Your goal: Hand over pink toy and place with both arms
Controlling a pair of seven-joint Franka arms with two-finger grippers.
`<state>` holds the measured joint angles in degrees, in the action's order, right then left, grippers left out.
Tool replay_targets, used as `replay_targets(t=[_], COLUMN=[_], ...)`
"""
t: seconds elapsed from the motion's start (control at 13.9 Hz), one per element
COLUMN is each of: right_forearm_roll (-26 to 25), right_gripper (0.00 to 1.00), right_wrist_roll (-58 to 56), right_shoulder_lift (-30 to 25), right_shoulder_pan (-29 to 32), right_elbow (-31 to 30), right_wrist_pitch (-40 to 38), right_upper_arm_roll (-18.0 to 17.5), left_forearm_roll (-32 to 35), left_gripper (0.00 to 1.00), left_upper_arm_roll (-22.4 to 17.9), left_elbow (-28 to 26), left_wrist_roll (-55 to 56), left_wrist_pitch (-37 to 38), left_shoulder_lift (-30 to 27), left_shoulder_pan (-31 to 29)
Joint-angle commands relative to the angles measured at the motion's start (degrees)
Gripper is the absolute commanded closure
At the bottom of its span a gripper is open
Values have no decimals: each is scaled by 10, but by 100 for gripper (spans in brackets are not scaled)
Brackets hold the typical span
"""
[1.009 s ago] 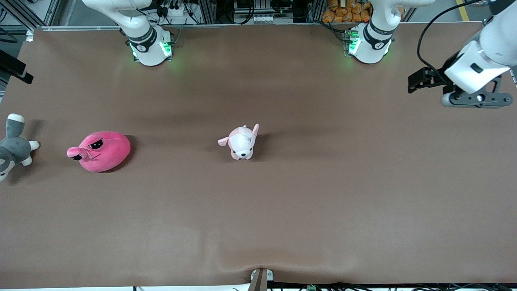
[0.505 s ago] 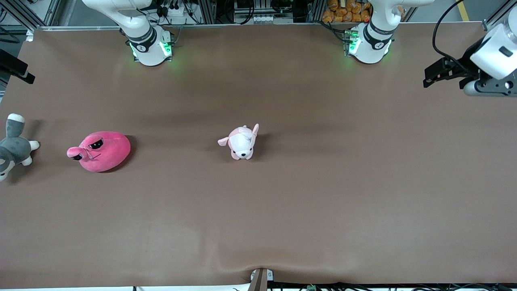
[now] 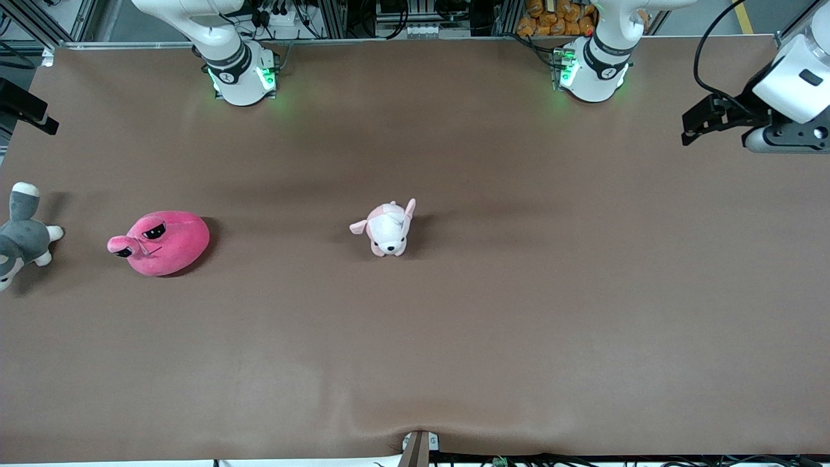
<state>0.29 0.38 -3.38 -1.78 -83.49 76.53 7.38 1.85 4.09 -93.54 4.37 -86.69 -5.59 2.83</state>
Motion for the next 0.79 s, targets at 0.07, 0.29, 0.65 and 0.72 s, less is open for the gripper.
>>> replay_targets(t=[0.07, 0.29, 0.65, 0.72], right_forearm_roll=[-6, -6, -6, -6], right_gripper=[0, 0, 0, 0], right_wrist_roll=[-6, -5, -4, -4], right_shoulder_lift=[-14, -13, -12, -11], right_shoulder_pan=[-4, -6, -5, -3], right_elbow=[-12, -12, -13, -13], right_wrist_pitch=[1, 1, 0, 0], right_upper_arm_roll=[2, 2, 2, 2], left_forearm_roll=[12, 11, 9, 9], left_gripper=[0, 0, 0, 0], left_upper_arm_roll=[0, -5, 4, 4], left_elbow=[7, 12, 12, 12], left_wrist_roll=[-60, -72, 9, -1], left_wrist_pitch=[-2, 31, 42, 42], left_shoulder_lift=[-2, -3, -4, -3], left_shoulder_pan=[-11, -17, -13, -14])
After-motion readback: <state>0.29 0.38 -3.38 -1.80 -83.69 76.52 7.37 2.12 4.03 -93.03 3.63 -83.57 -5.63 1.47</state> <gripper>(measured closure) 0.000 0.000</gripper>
